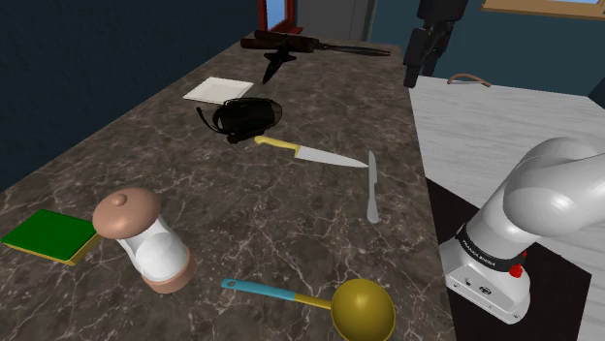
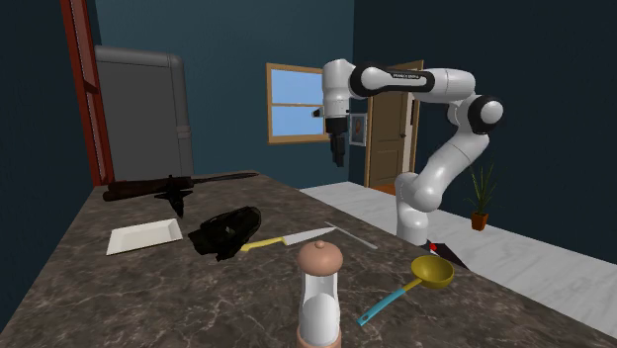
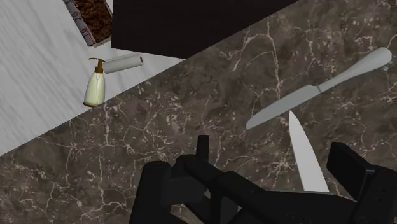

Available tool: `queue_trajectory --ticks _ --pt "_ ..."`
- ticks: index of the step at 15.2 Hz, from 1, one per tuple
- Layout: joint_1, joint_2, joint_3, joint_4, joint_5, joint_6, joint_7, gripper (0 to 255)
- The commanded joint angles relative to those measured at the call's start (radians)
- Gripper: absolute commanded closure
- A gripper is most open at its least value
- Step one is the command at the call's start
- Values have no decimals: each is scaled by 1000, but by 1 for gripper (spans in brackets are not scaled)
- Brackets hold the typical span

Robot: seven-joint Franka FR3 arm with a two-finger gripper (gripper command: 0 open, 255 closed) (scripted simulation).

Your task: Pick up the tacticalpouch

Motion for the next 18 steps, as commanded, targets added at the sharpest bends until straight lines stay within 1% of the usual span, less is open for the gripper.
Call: queue_trajectory --ticks 1,6,10,14,18 --pt "0 0 0 0 0 0 0 0" --pt "11 101 99 26 49 123 117 0" --pt "12 200 176 71 66 216 210 0" --pt "7 314 253 137 59 300 308 0" --pt "-3 442 326 226 22 369 414 0"
